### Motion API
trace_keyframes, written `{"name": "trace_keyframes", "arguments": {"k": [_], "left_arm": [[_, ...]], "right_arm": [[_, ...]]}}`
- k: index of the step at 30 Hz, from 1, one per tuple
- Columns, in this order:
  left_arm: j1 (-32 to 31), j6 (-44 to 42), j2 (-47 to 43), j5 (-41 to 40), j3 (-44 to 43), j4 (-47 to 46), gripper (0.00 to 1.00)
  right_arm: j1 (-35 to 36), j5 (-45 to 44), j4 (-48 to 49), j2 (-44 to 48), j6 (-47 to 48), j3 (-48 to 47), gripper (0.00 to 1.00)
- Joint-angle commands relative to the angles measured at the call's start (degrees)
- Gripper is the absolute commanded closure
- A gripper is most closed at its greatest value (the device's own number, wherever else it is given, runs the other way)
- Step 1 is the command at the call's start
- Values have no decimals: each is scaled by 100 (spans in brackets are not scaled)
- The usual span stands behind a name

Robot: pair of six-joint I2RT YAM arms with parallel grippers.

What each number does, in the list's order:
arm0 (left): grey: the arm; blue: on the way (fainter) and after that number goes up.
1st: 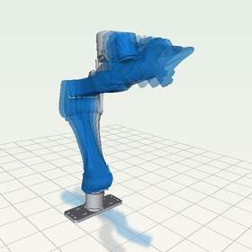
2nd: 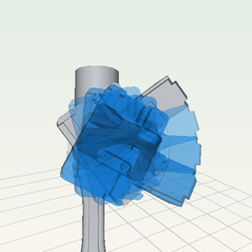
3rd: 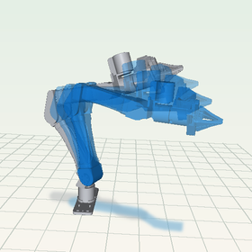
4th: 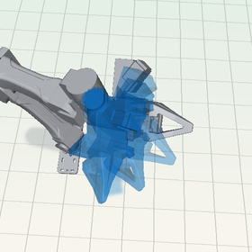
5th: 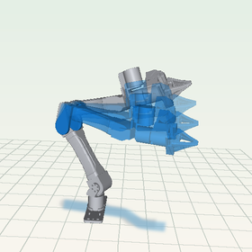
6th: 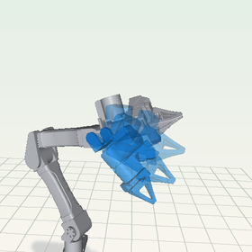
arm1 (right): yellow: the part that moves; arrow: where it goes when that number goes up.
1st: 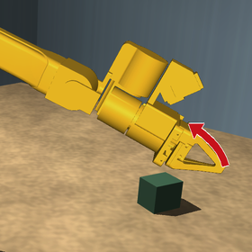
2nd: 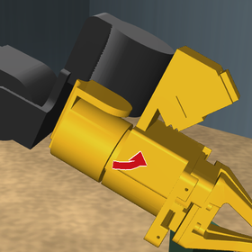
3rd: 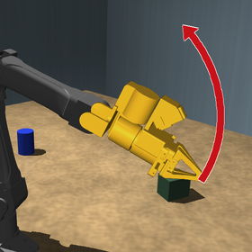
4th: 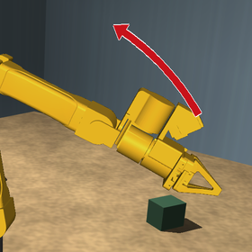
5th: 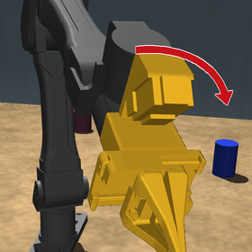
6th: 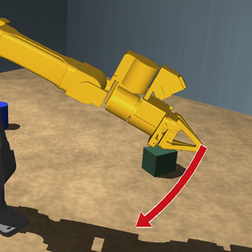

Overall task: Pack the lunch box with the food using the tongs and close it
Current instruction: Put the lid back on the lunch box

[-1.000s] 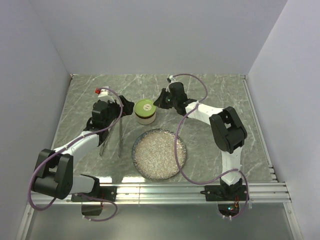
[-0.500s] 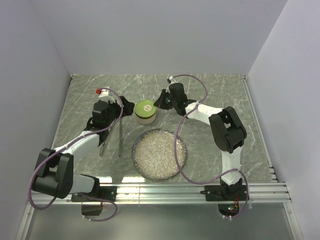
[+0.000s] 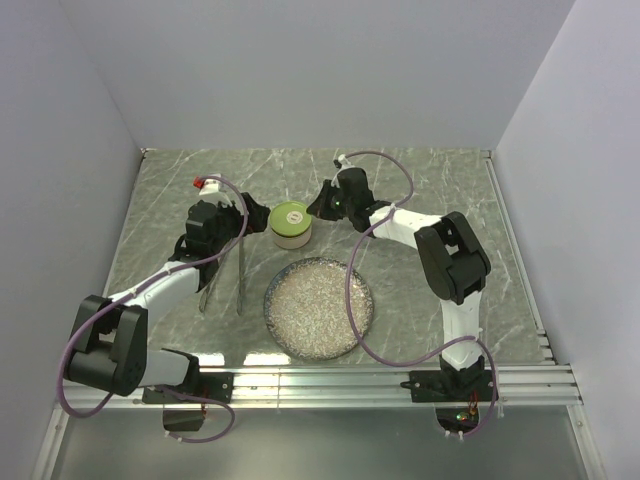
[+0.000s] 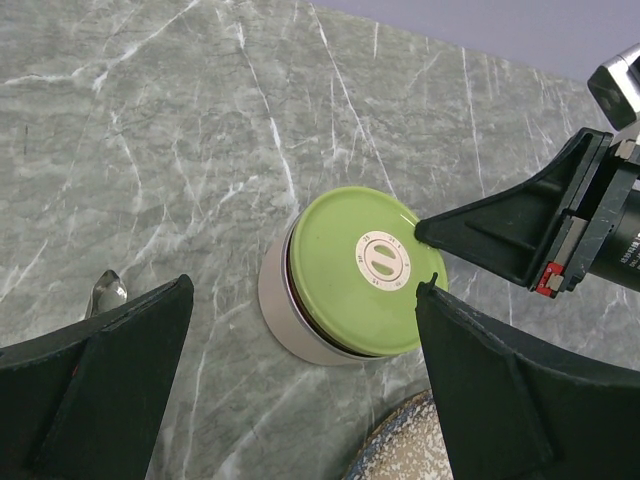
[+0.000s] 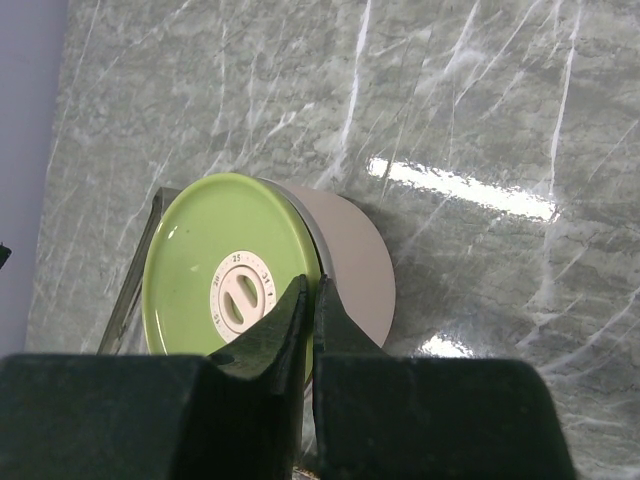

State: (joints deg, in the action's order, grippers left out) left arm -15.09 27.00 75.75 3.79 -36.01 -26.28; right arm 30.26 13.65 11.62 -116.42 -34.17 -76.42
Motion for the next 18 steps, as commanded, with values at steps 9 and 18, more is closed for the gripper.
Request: {"name": "trace_keyframes", "arguments": {"k": [9,18], "left_arm": [[-55,-125,-7,95,-240,-123,1],[-90,-160,-7,60,-257,-88,1]], "right_arm": [[103,-249,-36,-12,183,-66,100],[155,-258,-2,93,350,22,89]]}}
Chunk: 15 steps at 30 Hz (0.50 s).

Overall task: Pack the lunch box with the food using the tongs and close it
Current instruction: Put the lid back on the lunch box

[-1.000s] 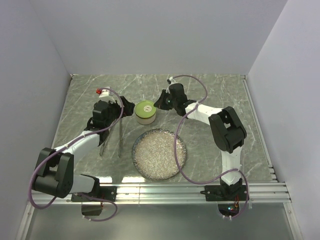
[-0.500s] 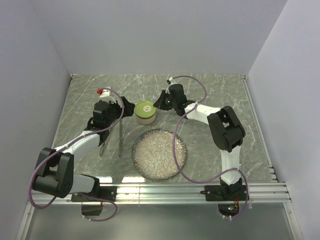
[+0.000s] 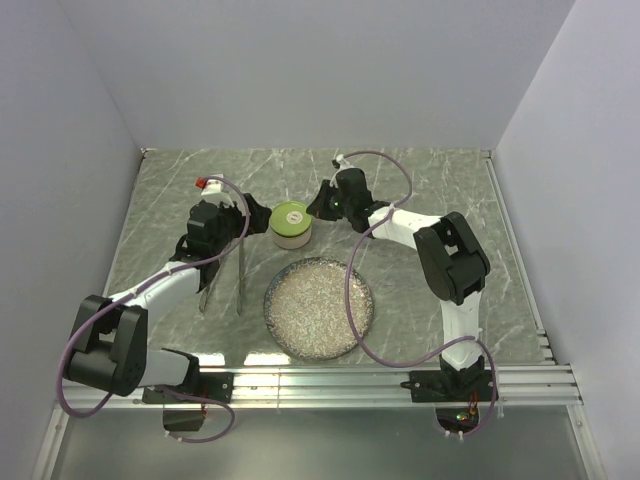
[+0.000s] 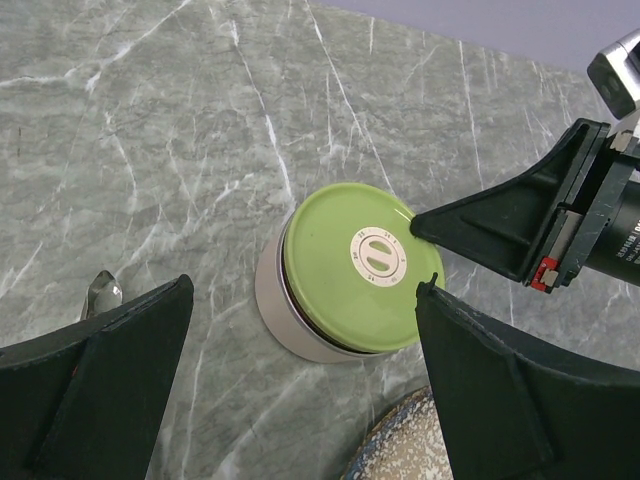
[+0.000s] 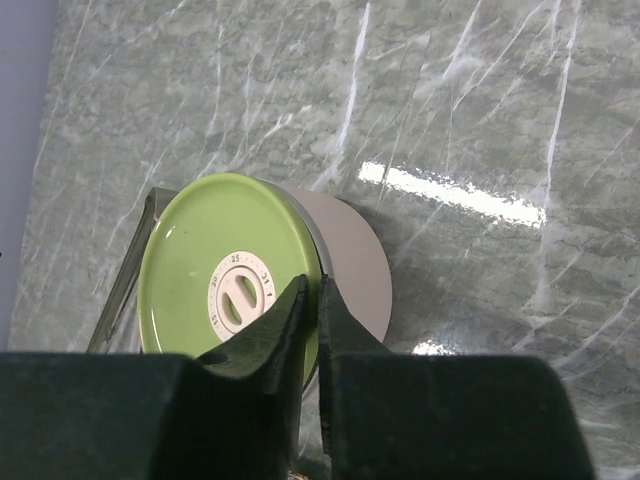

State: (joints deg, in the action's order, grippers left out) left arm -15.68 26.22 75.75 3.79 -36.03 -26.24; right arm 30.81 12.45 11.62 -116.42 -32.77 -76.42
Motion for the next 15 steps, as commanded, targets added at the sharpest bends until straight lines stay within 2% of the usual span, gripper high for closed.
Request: {"name": "trace_keyframes", "arguments": {"k": [1,4,7,10,15], "left_arm": [[-40,-90,-7,52,-255,-92,1],[-49,-108,2,43,-264,-83,1],[-66,-117,2,25,-273,-66,1],[-93,-143,19,8,-290,-39,1],[-163,-205,98,-98,-369,57,1]], "right_arm": [[92,-111,7,111,219,31,86],[110,-76,51,172,263,92,70],[119,3,130,251,298,136,58],[136,73,253,286,307,215,52],[180,74,280,392,359,268,49]]}}
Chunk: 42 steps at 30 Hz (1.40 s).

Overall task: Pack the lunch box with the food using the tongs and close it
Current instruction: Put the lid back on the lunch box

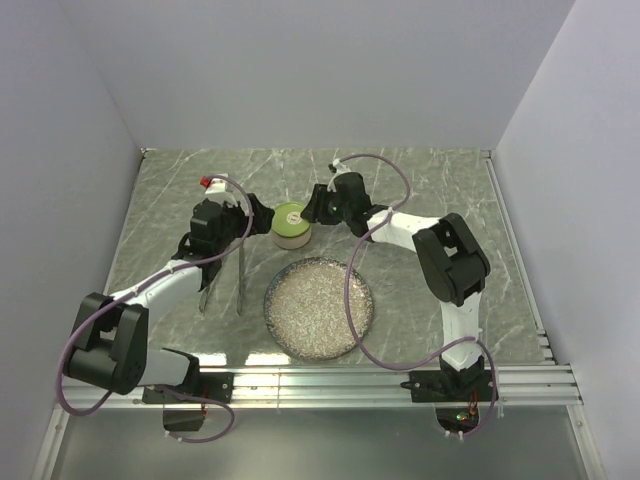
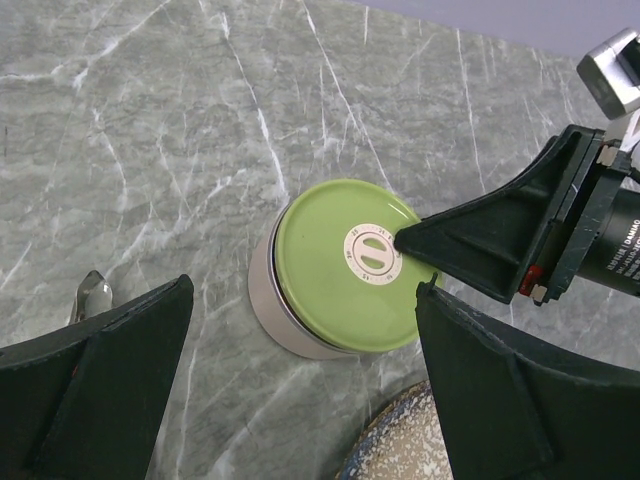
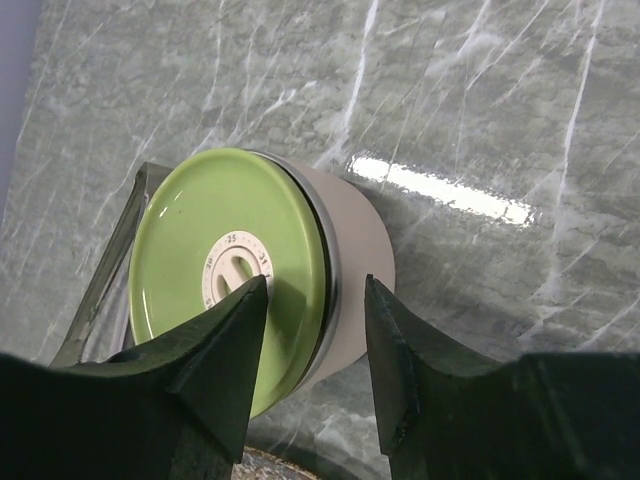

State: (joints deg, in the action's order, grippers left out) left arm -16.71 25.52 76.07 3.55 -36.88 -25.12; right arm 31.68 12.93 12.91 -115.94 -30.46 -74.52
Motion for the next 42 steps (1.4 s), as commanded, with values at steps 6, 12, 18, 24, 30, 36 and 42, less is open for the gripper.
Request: {"name": "trace_keyframes", "arguments": {"k": [6,12,18,24,30,36,42], "left_arm": [[-104,-161,154,-127,-355,34,1],[-113,-152,66,-144,-311,34,1],[-122,-152,65,-135,-319,34,0],[-113,-152,13,-127,-311,52,1],[-113,-144,-66,-127,-276,52,0],[-113,-152,-119,-118,-249,52,1],[-113,-152,-128,-109,-249,52,1]], "right_arm": [[224,-395,-130,485,259,149,47],[304,-686,-508,300,269,-36,46],[312,-985,-833,142,277,-159,46],[321,-1134,-1123,-16,321,-273,46],[365,-1284,-1256,-148,348,-291,45],[374,-1284,-1422,-227,312,-212,44],[365,-1179,-1352,-201,260,-54,44]]}}
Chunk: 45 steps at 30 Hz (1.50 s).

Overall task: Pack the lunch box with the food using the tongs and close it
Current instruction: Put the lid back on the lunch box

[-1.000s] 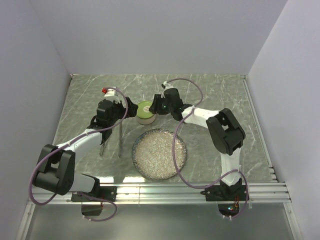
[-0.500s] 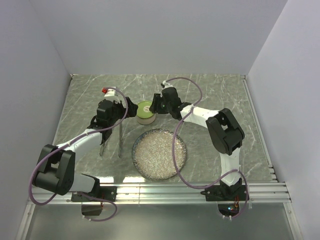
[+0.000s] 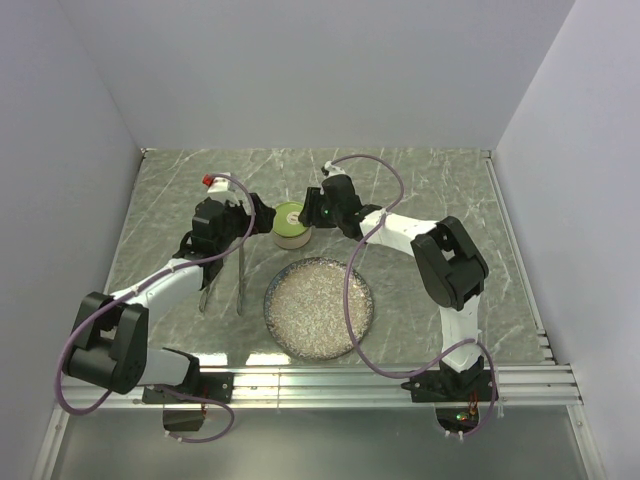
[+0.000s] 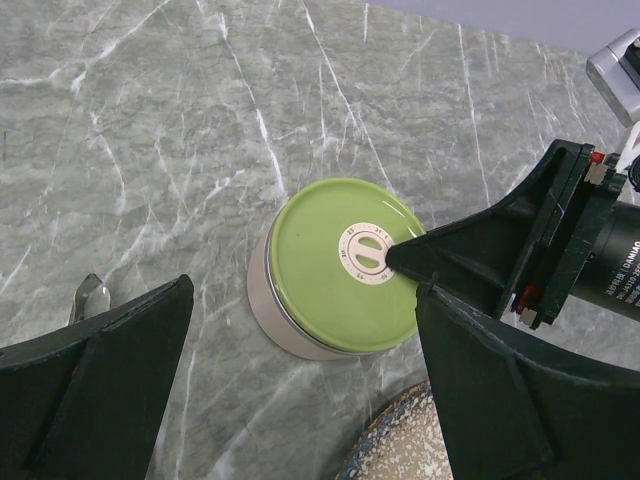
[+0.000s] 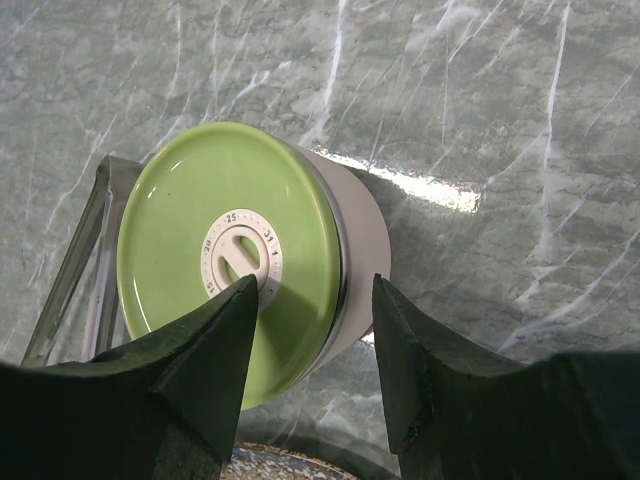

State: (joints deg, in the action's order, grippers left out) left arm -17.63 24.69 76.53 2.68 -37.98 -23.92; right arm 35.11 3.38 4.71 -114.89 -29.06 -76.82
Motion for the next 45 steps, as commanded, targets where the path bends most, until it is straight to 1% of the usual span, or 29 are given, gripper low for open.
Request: {"name": "trace_keyframes", "arguments": {"k": [1,13,14,17,26,30,32,35,39,40,42,43,45], "left_arm": [[-21,-69,-182,-30,-140,-77,1],[-21,-78,-261,-30,-105,-77,1],[-21,-78,-270,-30,-113,-77,1],[-21,-87,-288,-22,-105,-86,1],[-21,-104,-288,-39,-122,-60,1],[-13,-113,-402,-153,-61,-139,1],[-21,-131,-516,-223,-43,-156,1],[-21,-140,-657,-250,-52,-174,1],[-21,-157,-762,-328,-131,-130,1],[-21,-149,-850,-425,-122,-148,1],[-21,-131,-982,-513,-35,-226,1],[-21,-122,-1035,-566,-8,-244,0],[-21,-87,-1280,-777,105,-253,1]], "right_arm": [[31,-189,-515,-306,111,193,44],[-83,225,-489,-200,-21,483,41],[-101,260,-323,-183,-30,570,41],[-198,409,-216,-130,-82,720,41],[-224,638,-155,-174,-56,676,40],[-233,673,222,220,23,940,39],[-216,551,425,545,119,1054,32],[-207,244,662,862,365,1133,28],[-215,58,1145,1512,647,1370,26],[-215,67,1425,1644,673,1458,26],[-207,49,1725,2073,752,1783,26],[-207,14,2031,2224,779,1923,26],[-216,-91,2226,2716,849,2319,26]]}}
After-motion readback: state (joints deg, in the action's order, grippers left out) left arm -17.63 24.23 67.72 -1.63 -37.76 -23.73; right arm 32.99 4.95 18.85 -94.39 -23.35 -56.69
